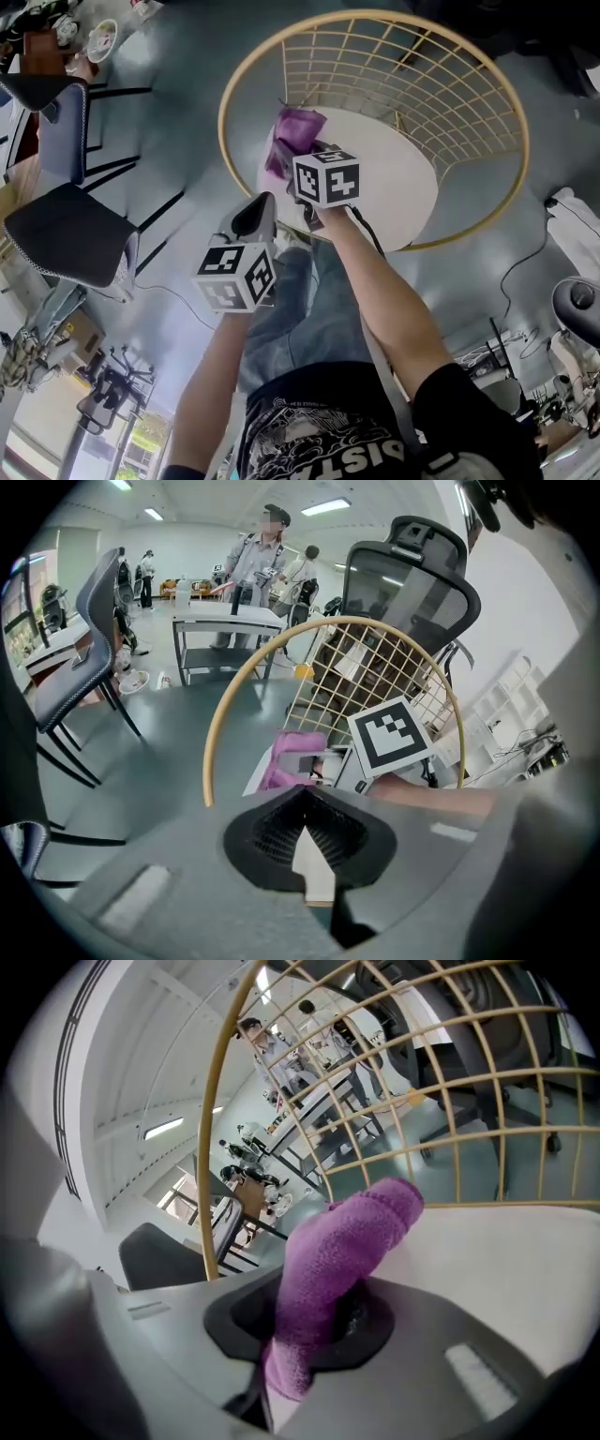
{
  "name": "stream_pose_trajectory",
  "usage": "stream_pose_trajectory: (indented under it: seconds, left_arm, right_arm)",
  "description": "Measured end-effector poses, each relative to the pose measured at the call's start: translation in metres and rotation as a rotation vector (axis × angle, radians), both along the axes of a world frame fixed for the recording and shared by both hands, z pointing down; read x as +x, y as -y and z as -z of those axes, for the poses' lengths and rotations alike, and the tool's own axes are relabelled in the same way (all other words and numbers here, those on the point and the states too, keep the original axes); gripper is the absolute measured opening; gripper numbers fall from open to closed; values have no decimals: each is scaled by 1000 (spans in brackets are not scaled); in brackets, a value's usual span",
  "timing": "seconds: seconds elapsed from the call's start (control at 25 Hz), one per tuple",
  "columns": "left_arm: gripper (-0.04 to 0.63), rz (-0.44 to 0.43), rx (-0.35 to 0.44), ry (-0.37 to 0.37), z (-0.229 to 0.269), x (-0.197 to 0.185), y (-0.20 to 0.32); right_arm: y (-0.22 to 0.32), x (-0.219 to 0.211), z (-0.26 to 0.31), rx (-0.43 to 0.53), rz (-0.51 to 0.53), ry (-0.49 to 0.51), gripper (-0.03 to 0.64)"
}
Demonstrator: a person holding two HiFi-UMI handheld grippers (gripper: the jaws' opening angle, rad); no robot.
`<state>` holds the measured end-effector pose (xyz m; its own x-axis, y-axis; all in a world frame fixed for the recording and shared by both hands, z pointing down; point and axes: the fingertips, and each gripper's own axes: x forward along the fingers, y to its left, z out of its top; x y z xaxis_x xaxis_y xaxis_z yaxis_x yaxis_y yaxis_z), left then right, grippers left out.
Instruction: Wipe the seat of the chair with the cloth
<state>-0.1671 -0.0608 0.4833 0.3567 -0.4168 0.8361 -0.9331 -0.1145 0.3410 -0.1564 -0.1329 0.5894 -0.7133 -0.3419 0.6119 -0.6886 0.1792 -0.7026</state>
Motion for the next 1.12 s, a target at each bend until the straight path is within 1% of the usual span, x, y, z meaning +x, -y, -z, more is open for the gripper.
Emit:
stream_pose_trajectory:
  seconds: [0.24,0.52,0.72,0.92,1.12]
  left_arm:
    - [-2,-81,6,-1,-6,13,-1]
    - [-2,-145,-8,-11,-11,24,-1]
    - [-2,-196,-13,-17,-14,33,2]
    - [-2,-252,-24,-26,-23,32,2]
    - [-2,-299,-24,-38,-19,54,-4]
  right_arm:
    - [5,31,-11,-11,-82,-38,64]
    - [8,69,-21,-40,-227,-43,64]
    - [8,98,-26,-41,-297,-83,64]
    - [3,118,-38,-51,-380,-137,64]
    - [-9,162,-33,-57,-470,-169,64]
